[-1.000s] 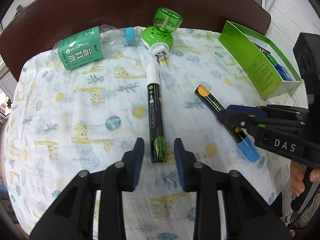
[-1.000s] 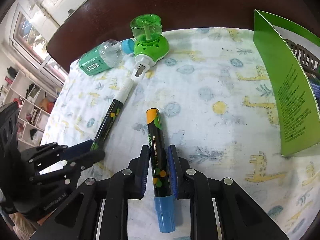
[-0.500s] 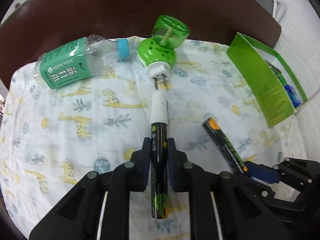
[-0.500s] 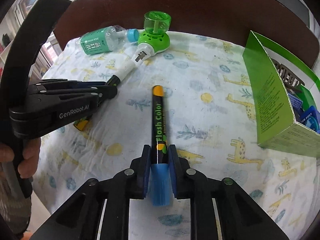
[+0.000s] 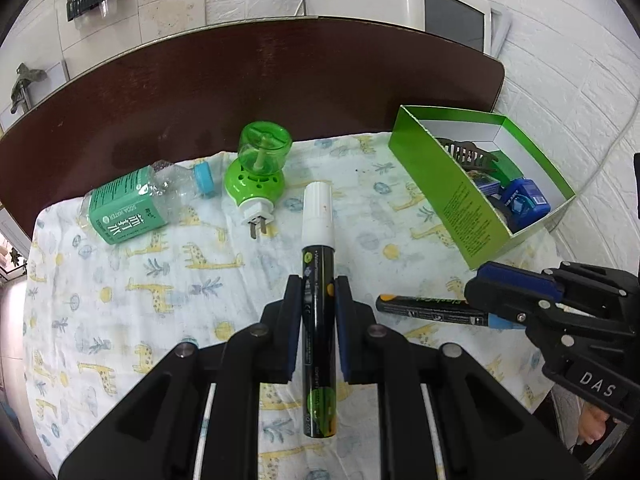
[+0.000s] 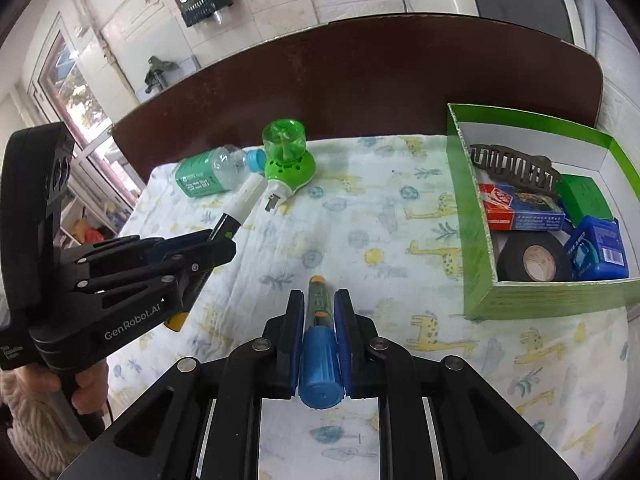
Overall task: Organize rigid objects
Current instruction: 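Carry the marker with the right gripper while the left carries the pen over the green box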
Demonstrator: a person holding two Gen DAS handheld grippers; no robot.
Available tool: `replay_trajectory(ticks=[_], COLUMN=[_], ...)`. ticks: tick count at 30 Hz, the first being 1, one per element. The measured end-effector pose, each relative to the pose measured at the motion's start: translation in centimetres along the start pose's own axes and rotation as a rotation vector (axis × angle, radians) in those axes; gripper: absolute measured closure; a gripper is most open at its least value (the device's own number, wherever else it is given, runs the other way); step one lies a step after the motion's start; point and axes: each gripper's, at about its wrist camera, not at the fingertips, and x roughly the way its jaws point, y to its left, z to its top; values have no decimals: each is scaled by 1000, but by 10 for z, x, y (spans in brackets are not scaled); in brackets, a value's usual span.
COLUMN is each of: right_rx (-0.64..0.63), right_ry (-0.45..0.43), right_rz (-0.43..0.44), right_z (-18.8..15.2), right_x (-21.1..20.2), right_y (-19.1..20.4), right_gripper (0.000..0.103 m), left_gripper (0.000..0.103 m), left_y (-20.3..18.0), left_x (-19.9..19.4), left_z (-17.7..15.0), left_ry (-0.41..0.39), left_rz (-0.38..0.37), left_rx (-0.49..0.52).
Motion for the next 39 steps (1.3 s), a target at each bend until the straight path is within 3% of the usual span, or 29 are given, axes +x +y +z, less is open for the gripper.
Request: replay_trajectory(ticks=[7,19,22,31,34,39], right_rx=[12,36,40,-21,-107,-218], right_ry=[-79,-107,-120,-180,-36,199], right_rz=[-3,-2,4,-29,-45,-127], right_z=[7,18,25,46,22,-56], right_x=[-26,-31,-35,-66,-49,-16], right_y=[-10,-20,-23,-22,-23,-23], right_gripper=[87,87,94,94,87,83], left_gripper=[89,89,89,89,89,89], left_y=[-24,-41,-44,-57,-52,-39], left_x=[1,10,6,-3,5,11], left_z=[2,0,6,17,8,-4], left_ry=[1,29,19,-21,5,31], left_rz=[-2,4,6,-13,-2,4], left_rx=[41,67,71,115,110,85])
